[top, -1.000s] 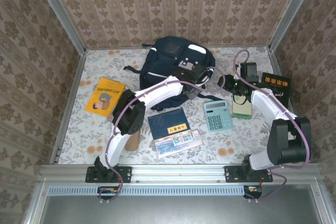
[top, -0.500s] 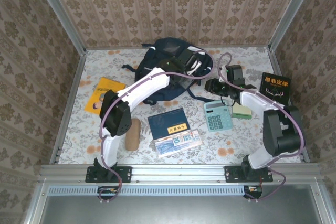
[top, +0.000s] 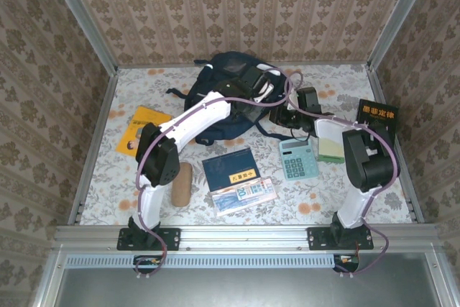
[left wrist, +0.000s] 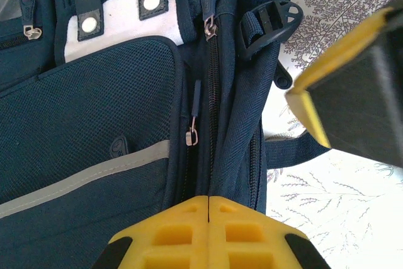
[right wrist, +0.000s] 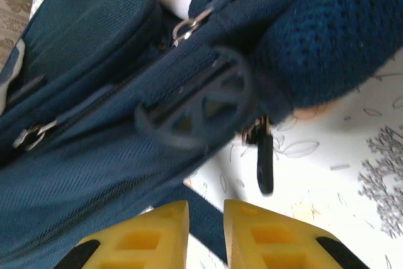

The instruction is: Pack the student bag

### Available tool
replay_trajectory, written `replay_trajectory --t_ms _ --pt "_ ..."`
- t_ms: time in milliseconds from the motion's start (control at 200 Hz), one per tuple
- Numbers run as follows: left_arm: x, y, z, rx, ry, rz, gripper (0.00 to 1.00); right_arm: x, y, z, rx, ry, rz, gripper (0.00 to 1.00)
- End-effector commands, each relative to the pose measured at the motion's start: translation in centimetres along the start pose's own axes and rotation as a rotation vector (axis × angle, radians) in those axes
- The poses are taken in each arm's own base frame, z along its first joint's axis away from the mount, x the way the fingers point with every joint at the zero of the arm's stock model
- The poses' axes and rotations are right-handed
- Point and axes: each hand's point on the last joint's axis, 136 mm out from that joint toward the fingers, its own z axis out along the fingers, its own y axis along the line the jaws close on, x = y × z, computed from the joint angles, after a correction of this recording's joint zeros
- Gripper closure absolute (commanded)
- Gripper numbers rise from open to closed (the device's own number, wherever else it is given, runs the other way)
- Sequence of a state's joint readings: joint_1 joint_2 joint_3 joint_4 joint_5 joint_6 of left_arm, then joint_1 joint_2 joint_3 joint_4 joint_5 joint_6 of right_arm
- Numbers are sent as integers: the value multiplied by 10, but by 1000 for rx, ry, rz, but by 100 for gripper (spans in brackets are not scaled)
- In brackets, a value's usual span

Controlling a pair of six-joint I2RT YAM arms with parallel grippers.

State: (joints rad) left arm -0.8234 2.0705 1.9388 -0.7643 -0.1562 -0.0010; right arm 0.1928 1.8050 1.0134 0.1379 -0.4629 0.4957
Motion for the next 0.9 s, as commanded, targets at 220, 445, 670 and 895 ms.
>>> replay_trajectory --t_ms 220,445,670,895 --pt "-34 15 -30 -16 -101 -52 100 -14 -9 22 27 -21 7 76" --pt "-38 14 -31 -7 -106 -52 100 -18 -17 25 58 -50 -3 74" --pt "-38 11 -30 10 -107 -58 100 -30 -13 30 35 -104 6 73" --pt "-30 10 -22 14 -75 -58 100 -31 -19 29 72 -97 0 84"
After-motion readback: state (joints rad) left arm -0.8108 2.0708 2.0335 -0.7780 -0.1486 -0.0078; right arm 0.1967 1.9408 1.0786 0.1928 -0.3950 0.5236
